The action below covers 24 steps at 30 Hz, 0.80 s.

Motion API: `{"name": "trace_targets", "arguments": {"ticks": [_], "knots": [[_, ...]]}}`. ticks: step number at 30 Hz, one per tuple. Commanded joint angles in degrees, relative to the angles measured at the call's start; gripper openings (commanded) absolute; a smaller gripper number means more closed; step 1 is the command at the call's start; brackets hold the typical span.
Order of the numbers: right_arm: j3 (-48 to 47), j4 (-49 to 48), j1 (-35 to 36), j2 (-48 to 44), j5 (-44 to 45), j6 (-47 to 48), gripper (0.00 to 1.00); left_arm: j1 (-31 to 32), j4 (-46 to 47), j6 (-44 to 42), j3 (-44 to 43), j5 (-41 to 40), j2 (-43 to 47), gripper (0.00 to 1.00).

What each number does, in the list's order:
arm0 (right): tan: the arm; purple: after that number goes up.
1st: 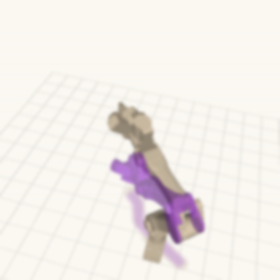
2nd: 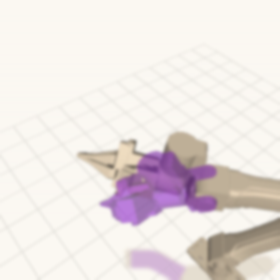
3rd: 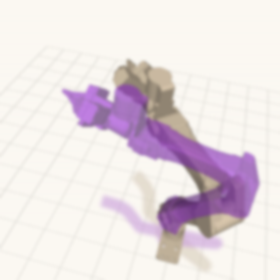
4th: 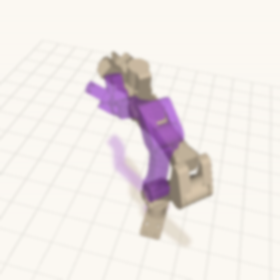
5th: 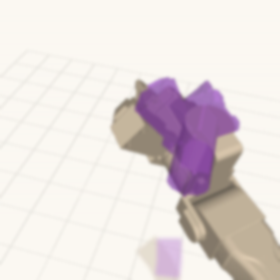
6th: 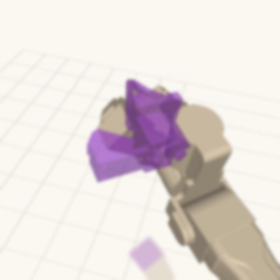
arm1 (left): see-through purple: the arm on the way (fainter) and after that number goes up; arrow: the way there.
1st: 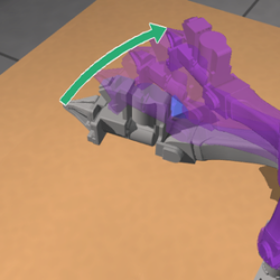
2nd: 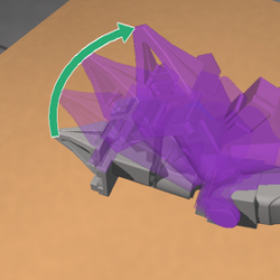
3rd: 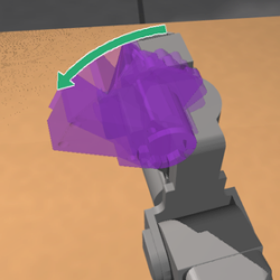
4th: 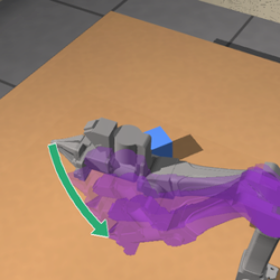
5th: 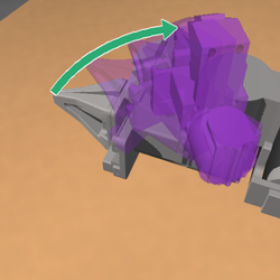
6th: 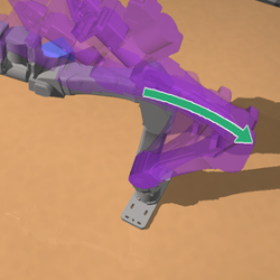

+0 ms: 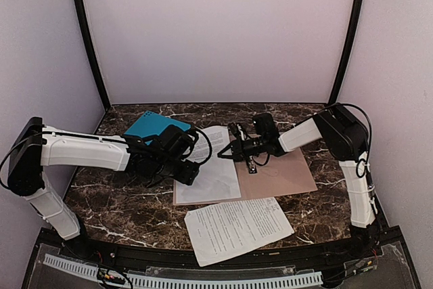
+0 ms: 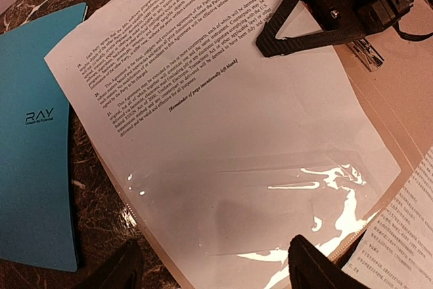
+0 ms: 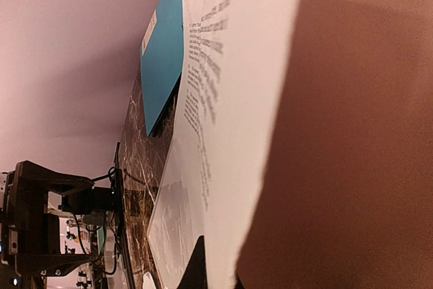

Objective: Put the files into the folder
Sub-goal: Insert the folder to form pockets on the folder.

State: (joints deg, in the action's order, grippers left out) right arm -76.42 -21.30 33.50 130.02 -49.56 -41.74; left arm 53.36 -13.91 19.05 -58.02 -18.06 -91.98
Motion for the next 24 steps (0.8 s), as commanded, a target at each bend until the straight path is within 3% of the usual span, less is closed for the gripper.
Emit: {"name": "trace_targets", "arguments": {"ticks": [1, 24], "knots": [[1.3, -1.2, 0.7, -1.2, 0.7, -0.4, 0.00, 0.1, -2.1, -0.6, 0.8, -0.6, 2.3, 0.74], [2.3, 0.4, 1.5, -2.0, 1.7, 0.8, 0.00, 0.1, -2.3, -0.5, 1.1, -0.7, 2.6, 0.74]]}}
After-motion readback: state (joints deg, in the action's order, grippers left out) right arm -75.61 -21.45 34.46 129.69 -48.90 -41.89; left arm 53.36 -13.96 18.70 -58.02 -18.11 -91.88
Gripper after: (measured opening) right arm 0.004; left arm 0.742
